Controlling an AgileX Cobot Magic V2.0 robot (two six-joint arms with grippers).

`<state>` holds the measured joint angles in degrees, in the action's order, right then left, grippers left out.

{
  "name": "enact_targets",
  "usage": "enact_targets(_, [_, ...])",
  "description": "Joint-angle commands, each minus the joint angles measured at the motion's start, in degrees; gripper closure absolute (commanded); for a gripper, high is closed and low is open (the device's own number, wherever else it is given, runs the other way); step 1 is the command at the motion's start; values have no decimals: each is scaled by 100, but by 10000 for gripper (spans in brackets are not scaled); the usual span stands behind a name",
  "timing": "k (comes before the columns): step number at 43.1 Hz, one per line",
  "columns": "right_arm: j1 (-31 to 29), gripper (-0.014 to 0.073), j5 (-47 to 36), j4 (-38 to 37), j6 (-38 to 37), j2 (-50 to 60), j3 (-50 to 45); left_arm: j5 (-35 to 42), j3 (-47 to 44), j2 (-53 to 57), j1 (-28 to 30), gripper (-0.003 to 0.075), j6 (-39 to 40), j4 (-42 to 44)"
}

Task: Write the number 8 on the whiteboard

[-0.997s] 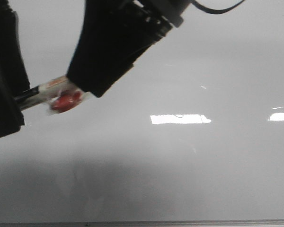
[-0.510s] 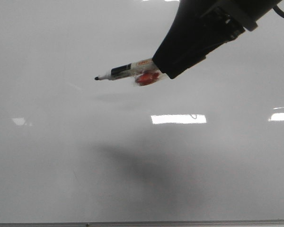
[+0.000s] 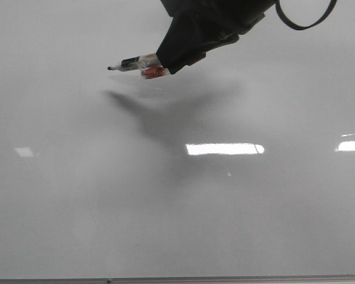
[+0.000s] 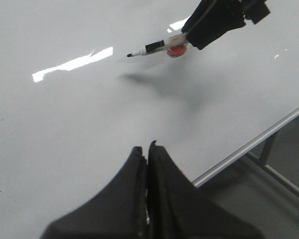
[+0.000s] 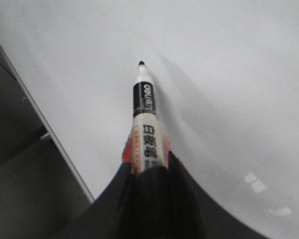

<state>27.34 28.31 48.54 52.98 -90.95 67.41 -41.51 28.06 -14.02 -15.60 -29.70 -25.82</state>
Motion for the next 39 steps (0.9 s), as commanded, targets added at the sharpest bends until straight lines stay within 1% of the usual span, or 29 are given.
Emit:
enact_targets(1, [-30, 653, -354, 299, -28, -21, 353, 409, 142, -51, 16, 741, 60, -190])
enact_targets(7, [-4, 653, -483, 398, -28, -310, 429, 409, 142, -51, 16, 741, 60, -190])
enact_targets(12, [44, 653, -324, 379, -28, -496, 429, 409, 142, -51, 16, 741, 60, -190])
enact_targets(16, [47, 653, -41, 205, -28, -576, 417, 397, 142, -51, 16, 741, 60, -190])
enact_targets(19, [11, 653, 1, 50, -127, -560, 350, 397, 142, -51, 16, 741, 60, -190])
enact_targets(25, [-274, 653, -7, -432, -710, -303, 45, 397, 142, -51, 16, 741, 60, -190])
enact_targets(31, [-480, 653, 184, -587, -739, -77, -406, 397, 142, -51, 16, 741, 60, -199])
enact_targets(34, [-448, 653, 272, -588, -739, -102, -578, 397, 142, -51, 16, 741, 60, -199])
enact_targets(39, [-180, 653, 106, -541, -739, -281, -709, 397, 142, -51, 16, 741, 60, -199])
